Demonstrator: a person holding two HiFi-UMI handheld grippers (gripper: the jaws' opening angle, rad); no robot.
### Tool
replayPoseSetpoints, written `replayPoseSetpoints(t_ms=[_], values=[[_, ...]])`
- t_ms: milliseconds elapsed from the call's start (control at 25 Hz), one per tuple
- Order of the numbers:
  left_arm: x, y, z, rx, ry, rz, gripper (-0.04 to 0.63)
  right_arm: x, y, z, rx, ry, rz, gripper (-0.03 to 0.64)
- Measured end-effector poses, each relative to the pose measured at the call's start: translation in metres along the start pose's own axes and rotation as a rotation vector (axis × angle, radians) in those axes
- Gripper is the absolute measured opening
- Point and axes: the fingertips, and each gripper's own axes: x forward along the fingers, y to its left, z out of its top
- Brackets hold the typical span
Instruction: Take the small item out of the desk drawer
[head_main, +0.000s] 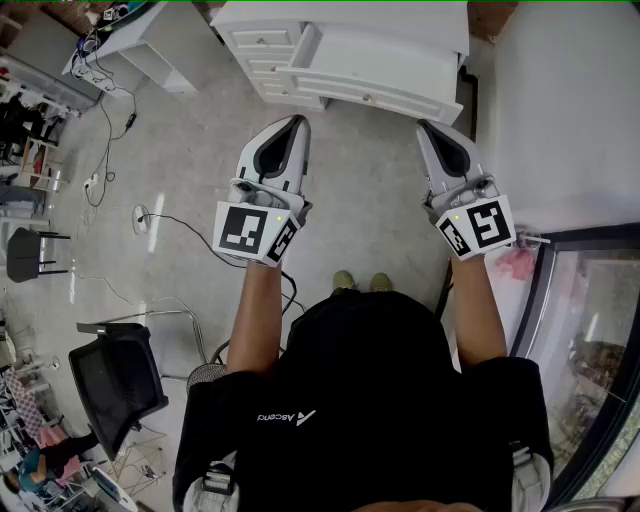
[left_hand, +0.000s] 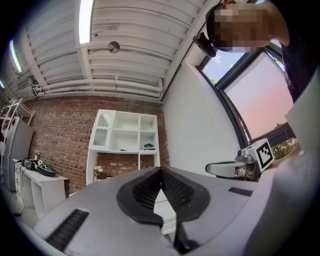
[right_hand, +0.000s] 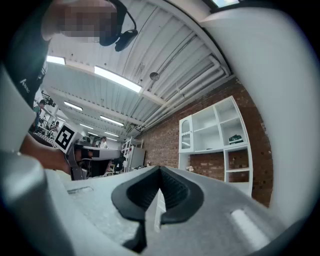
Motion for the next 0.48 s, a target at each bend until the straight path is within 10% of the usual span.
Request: replayPoseSetpoints(t_ms=[480], values=[[0.0025,0.0083,-0.0020,-0.022,-0.017,-0.011,-0.002,0.0060,0.0020,-0.0008,0.013,-0.008,0.000,0.000]])
